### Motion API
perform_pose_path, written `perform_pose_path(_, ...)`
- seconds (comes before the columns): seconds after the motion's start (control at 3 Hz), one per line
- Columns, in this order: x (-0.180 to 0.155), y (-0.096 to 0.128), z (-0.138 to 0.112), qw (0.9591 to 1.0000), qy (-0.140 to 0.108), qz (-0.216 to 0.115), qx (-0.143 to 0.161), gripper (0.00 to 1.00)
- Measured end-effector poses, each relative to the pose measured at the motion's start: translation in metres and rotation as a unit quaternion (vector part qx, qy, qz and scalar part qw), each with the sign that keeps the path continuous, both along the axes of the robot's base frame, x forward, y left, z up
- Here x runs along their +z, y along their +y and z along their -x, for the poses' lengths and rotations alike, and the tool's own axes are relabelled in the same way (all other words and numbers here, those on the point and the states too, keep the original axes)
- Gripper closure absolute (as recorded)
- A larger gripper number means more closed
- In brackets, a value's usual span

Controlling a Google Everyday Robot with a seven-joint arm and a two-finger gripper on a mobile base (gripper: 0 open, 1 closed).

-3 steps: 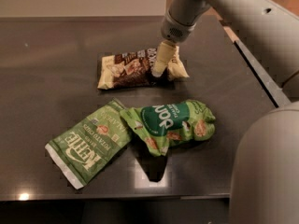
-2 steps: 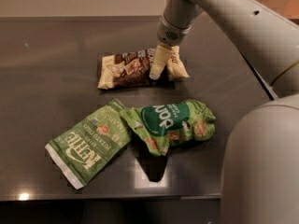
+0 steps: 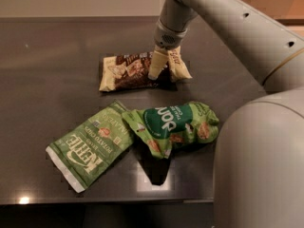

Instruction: Pick brown chip bag

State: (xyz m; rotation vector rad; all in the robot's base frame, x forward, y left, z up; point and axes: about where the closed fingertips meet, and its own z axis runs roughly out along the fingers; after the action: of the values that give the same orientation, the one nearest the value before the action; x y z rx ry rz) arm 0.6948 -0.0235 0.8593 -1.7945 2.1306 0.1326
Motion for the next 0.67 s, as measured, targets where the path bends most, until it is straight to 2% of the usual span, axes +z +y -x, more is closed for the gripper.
perform_pose_path(0.33,0.005,0.002,0.002,1.0,0.002,-0.003,0.007,0.56)
perform_pose_path(0.67,0.026,0.002,0.01,0.9997,-0.007,-0.012,0.019,0.79)
